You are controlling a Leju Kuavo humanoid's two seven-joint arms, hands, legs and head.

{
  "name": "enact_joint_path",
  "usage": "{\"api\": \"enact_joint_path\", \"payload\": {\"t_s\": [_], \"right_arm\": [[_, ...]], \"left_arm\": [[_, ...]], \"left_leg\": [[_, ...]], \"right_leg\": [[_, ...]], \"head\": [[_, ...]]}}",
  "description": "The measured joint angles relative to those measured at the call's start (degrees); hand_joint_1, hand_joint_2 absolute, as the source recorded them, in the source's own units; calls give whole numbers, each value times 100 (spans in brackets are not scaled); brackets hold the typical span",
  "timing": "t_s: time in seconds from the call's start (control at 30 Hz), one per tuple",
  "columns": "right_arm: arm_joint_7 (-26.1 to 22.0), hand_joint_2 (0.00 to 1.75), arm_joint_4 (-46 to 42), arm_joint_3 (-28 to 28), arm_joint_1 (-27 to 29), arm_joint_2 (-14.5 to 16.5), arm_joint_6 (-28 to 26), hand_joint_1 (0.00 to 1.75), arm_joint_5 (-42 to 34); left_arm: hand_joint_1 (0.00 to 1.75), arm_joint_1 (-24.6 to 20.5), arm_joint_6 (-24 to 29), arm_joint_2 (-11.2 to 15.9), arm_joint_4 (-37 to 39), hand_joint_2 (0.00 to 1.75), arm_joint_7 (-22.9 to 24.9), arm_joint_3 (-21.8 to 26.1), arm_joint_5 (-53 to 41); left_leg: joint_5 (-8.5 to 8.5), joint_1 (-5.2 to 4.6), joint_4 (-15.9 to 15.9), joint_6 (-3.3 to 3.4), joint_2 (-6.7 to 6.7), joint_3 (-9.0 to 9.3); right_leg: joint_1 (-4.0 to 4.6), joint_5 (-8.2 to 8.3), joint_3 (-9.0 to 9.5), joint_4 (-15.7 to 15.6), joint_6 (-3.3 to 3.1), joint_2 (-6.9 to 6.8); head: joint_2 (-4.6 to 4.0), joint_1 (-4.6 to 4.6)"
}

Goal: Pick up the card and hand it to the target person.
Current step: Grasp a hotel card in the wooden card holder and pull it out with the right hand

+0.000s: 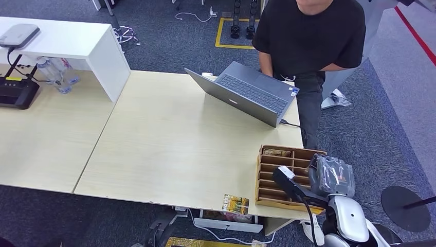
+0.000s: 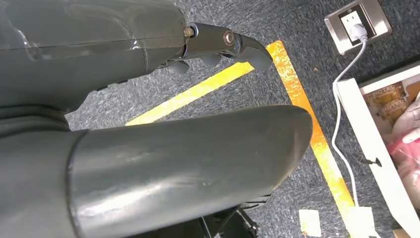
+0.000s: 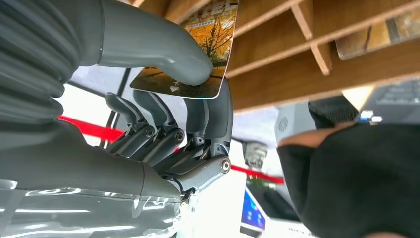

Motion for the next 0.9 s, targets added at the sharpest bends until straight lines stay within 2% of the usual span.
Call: {"api": "enact_joint_path", "payload": {"t_s": [0.27,0.53,0.73,0.9], "right_arm": [[0,175,-706,-9,-101,-272,588,161,595],[-5,175,-1377,-9,-293,-495,1083,164,840],[-7,175,-1724,-12,-464,-616,1216,162,867],[-8,175,-1807,-14,-607,-662,1095,159,896]], "left_arm": [[0,12,-82,1,0,0,70,0,-157],[0,16,-99,-29,0,0,55,0,-165],[0,14,-124,-48,0,0,54,0,-203],[0,7,-155,-68,0,0,68,0,-227]], "left_leg": [[0,0,0,0,-3,0],[0,0,1,0,-5,0],[0,0,1,0,-5,0],[0,0,1,0,-6,0]], "right_leg": [[0,0,0,0,0,-5],[0,0,0,0,0,-6],[0,0,0,0,0,-6],[0,0,0,0,0,-6]], "head": [[0,0],[0,-1],[0,-1],[0,0]]}}
